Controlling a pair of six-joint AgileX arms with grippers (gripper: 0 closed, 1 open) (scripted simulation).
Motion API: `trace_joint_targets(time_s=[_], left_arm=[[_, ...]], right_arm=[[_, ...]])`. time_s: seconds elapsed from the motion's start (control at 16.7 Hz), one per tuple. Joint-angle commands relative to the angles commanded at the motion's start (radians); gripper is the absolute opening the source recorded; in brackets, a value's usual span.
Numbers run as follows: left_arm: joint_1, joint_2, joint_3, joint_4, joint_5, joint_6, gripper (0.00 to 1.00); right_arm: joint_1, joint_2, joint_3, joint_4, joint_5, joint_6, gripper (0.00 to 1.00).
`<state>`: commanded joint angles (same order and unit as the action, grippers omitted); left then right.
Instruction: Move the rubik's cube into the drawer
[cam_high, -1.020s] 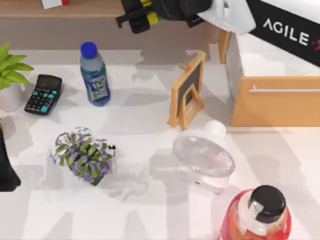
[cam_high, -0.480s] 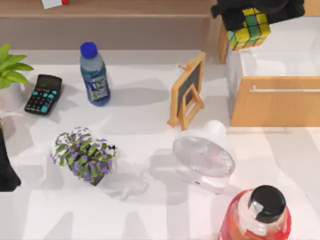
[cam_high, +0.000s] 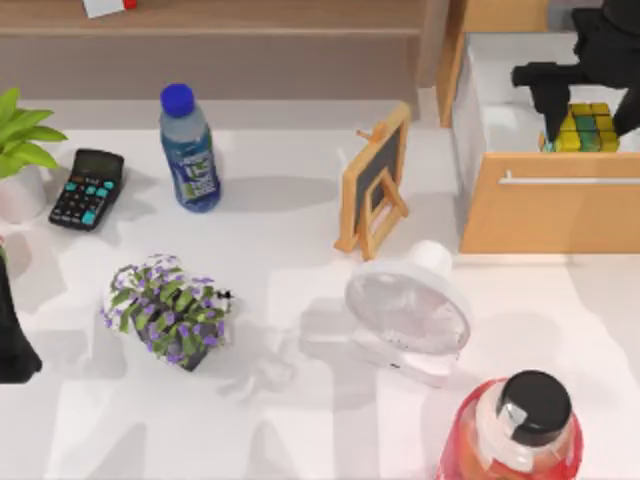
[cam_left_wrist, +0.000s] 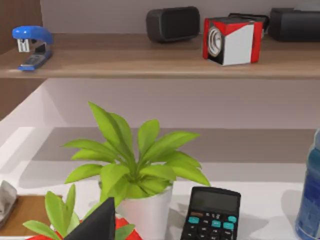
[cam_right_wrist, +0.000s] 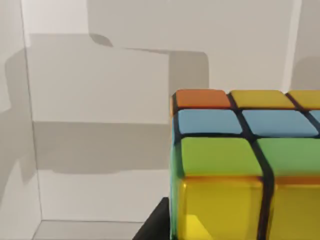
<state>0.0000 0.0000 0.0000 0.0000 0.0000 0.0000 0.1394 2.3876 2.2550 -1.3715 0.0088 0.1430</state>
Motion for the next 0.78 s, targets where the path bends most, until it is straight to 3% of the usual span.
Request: trace_joint_targets(time_s=[0.48, 0.78], left_arm=[[0.000, 0.000, 0.000, 0.000, 0.000, 0.000, 1.00], [0.000, 0.000, 0.000, 0.000, 0.000, 0.000, 1.00]], right_arm=[[-0.011, 0.065, 0.010, -0.012, -0.016, 0.003, 0.00], [-0.011, 0.065, 0.010, -0.012, -0.016, 0.003, 0.38]])
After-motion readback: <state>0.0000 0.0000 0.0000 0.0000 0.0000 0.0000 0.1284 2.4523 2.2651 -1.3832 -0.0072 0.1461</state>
